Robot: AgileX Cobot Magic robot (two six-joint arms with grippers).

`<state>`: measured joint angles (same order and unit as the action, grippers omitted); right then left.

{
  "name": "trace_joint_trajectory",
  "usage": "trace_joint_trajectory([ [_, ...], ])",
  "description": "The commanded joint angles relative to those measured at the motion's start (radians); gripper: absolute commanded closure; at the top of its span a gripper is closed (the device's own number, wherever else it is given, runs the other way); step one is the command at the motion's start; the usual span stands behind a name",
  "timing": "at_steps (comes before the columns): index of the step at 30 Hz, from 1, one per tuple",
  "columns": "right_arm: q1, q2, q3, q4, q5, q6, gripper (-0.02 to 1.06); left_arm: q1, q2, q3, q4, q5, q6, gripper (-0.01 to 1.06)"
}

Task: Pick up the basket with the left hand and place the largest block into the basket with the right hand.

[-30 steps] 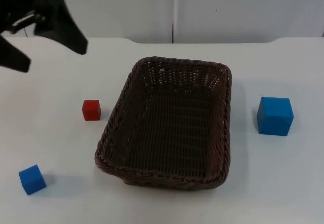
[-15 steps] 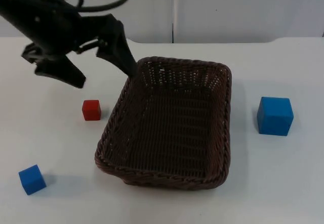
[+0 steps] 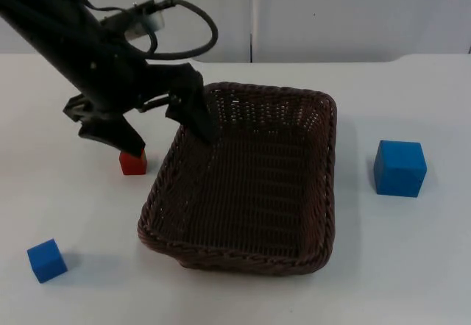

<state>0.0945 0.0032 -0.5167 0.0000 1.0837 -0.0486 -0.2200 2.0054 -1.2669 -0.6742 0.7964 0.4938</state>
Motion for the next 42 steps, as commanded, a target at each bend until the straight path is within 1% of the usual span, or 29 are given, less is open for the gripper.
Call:
trace_joint_trajectory([
  [1,-0.002,-0.003,0.0,0.0,-0.006,-0.001,0.0,-0.015,0.011,-0.008,0.009,-0.001,-0.001,0.0],
  [4,-0.002,-0.003,0.0,0.0,-0.006,-0.001,0.0,-0.042,0.036,-0.008,0.017,-0.044,-0.001,0.0],
  [5,-0.002,-0.003,0.0,0.0,-0.006,-0.001,0.0,-0.042,0.036,-0.008,0.017,-0.044,-0.001,0.0],
  [8,-0.002,-0.003,0.0,0.0,-0.006,-0.001,0.0,-0.069,0.067,-0.008,0.034,-0.084,-0.001,0.0],
  [10,-0.002,-0.003,0.0,0.0,-0.006,-0.001,0.0,-0.071,0.07,-0.008,0.034,-0.086,-0.002,0.0],
  [13,-0.002,-0.003,0.0,0.0,-0.006,-0.001,0.0,-0.09,0.096,-0.008,0.032,-0.126,-0.004,0.0],
  [19,-0.002,-0.003,0.0,0.0,-0.006,0.005,0.0,-0.096,0.121,-0.008,0.033,-0.147,-0.004,0.0],
  [20,-0.002,-0.003,0.0,-0.007,-0.006,0.01,0.0,-0.096,0.123,-0.008,0.037,-0.155,-0.004,0.03],
  [22,-0.002,-0.003,0.0,-0.021,-0.006,0.029,0.0,-0.096,0.123,-0.008,0.034,-0.159,-0.004,0.11],
  [23,-0.002,-0.003,0.0,-0.023,-0.006,0.034,0.0,-0.096,0.123,-0.008,0.034,-0.159,-0.004,0.18],
  [24,-0.002,-0.003,0.0,-0.023,-0.006,0.034,0.0,-0.096,0.123,-0.008,0.034,-0.159,-0.004,0.18],
  [25,-0.002,-0.003,0.0,-0.023,-0.006,0.034,0.0,-0.096,0.123,-0.008,0.034,-0.159,-0.004,0.26],
  [28,-0.002,-0.003,0.0,-0.023,-0.006,0.034,0.0,-0.096,0.123,-0.006,0.034,-0.155,-0.004,0.43],
  [29,-0.002,-0.003,0.0,-0.023,-0.006,0.034,0.0,-0.096,0.123,-0.006,0.034,-0.155,-0.004,0.43],
  [32,-0.002,-0.003,0.0,-0.023,-0.006,0.034,0.0,-0.096,0.123,-0.006,0.032,-0.153,-0.004,0.66],
  [33,-0.002,-0.003,0.0,-0.023,-0.006,0.034,0.0,-0.096,0.123,-0.006,0.028,-0.153,-0.006,0.81],
  [34,-0.002,-0.003,0.0,-0.023,-0.006,0.034,0.0,-0.096,0.123,-0.006,0.028,-0.153,-0.006,0.81],
  [36,-0.002,-0.003,0.0,-0.023,-0.006,0.034,0.0,-0.096,0.123,-0.006,0.027,-0.153,-0.017,0.98],
  [37,-0.002,-0.003,0.0,-0.023,-0.006,0.034,0.0,-0.096,0.123,-0.006,0.027,-0.154,-0.021,1.05],
  [42,-0.002,-0.003,0.0,-0.023,-0.006,0.034,0.0,-0.096,0.119,-0.006,0.027,-0.152,-0.063,1.05],
])
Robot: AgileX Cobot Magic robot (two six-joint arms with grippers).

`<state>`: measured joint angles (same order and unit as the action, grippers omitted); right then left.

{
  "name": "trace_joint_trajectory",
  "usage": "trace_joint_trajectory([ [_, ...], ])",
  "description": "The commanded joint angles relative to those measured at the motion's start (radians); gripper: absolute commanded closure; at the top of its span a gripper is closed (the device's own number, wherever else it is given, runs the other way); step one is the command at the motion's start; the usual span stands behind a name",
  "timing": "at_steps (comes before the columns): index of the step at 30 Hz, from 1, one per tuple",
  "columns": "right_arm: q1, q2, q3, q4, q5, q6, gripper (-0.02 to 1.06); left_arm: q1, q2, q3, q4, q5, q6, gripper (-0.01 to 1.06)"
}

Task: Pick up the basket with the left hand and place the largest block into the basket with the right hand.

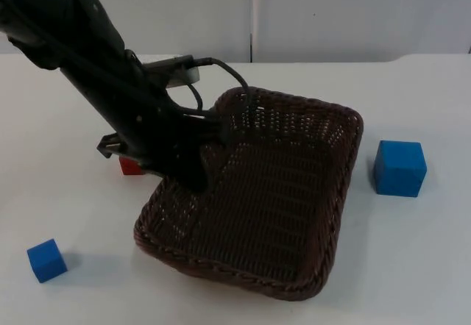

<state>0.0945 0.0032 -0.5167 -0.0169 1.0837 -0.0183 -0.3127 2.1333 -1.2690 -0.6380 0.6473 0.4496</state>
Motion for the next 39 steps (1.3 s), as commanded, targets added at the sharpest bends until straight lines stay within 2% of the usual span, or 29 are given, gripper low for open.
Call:
trace_joint_trajectory([
  [1,-0.002,-0.003,0.0,-0.006,-0.006,0.003,0.0,-0.004,-0.013,-0.004,-0.011,0.002,-0.032,1.05],
  [16,-0.002,-0.003,0.0,-0.006,-0.006,0.003,0.0,0.0,-0.218,0.013,-0.063,0.082,-0.099,1.05],
  [25,-0.002,-0.003,0.0,-0.006,-0.006,0.003,0.0,0.0,-0.409,0.144,-0.087,0.076,-0.099,1.05],
  [29,-0.002,-0.003,0.0,-0.006,-0.006,0.003,0.0,0.0,-0.497,0.22,-0.087,0.082,-0.145,1.05],
  [39,-0.002,-0.003,0.0,-0.006,-0.006,0.003,0.0,0.0,-0.599,0.394,-0.107,0.08,-0.174,1.05],
])
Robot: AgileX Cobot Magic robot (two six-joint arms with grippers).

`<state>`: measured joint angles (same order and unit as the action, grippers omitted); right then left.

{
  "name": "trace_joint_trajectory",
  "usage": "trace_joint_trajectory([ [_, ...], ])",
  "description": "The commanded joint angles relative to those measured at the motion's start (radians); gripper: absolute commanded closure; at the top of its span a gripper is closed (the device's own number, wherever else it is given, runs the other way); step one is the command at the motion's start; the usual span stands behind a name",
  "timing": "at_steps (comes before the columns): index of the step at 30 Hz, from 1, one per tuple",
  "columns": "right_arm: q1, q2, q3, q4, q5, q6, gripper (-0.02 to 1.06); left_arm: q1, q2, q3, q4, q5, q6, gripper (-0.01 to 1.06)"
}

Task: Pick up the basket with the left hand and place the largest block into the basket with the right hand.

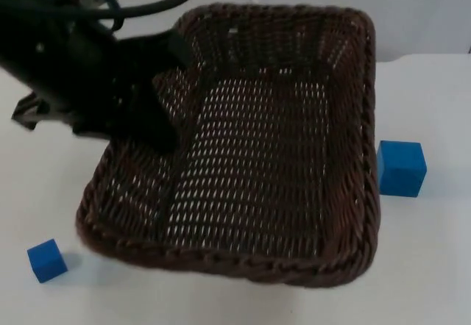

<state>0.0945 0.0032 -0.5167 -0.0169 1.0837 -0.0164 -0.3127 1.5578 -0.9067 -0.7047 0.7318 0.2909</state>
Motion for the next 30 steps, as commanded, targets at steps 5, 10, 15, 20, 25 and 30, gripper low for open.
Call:
trace_joint_trajectory([
  [5,-0.002,-0.003,0.0,-0.006,-0.006,0.002,0.0,0.0,-0.023,0.114,-0.038,-0.013,-0.01,1.05],
  [10,-0.002,-0.003,0.0,-0.006,-0.006,0.002,0.0,0.0,-0.023,0.135,-0.035,-0.02,0.032,1.05],
  [15,-0.002,-0.003,0.0,-0.006,-0.006,0.002,0.0,0.0,-0.023,0.135,-0.06,-0.02,0.032,1.05],
  [20,-0.002,-0.003,0.0,-0.004,-0.006,0.001,0.0,0.0,-0.023,0.135,-0.062,-0.022,0.032,1.05],
  [25,-0.002,-0.003,0.0,-0.004,-0.006,0.001,0.0,0.0,-0.023,0.135,-0.064,-0.029,0.032,1.05],
  [30,-0.002,-0.003,0.0,-0.004,-0.006,0.001,0.0,0.0,-0.023,0.135,-0.064,-0.031,0.032,1.05],
])
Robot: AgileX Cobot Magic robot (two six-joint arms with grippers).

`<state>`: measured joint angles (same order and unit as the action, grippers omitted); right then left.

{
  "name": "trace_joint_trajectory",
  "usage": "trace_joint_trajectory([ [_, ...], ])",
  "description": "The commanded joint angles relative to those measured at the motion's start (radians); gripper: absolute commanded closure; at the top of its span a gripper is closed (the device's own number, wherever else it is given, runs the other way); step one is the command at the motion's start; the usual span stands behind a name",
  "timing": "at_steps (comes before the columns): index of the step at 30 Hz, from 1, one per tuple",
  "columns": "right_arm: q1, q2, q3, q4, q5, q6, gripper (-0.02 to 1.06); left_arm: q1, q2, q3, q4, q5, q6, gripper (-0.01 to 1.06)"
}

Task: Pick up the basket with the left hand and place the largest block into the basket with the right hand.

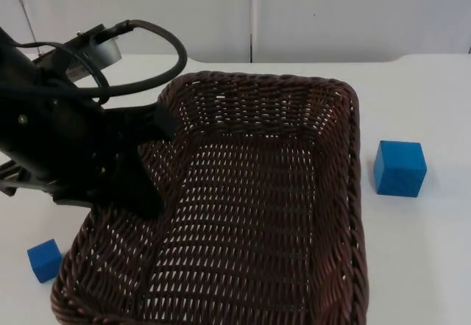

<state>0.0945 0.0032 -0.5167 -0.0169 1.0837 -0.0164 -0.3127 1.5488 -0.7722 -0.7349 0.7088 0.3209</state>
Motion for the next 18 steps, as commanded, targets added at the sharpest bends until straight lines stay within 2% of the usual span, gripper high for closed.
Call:
trace_joint_trajectory([
  [1,-0.002,-0.003,0.0,-0.004,-0.006,0.001,0.0,0.0,-0.014,0.001,-0.036,-0.008,0.002,1.05],
  [14,-0.002,0.007,-0.014,-0.002,-0.026,0.001,0.0,0.0,-0.014,0.001,-0.037,-0.01,0.002,1.05],
  [18,-0.002,0.118,-0.063,-0.002,-0.097,0.001,0.0,0.0,-0.014,0.001,-0.039,-0.01,0.002,1.05],
])
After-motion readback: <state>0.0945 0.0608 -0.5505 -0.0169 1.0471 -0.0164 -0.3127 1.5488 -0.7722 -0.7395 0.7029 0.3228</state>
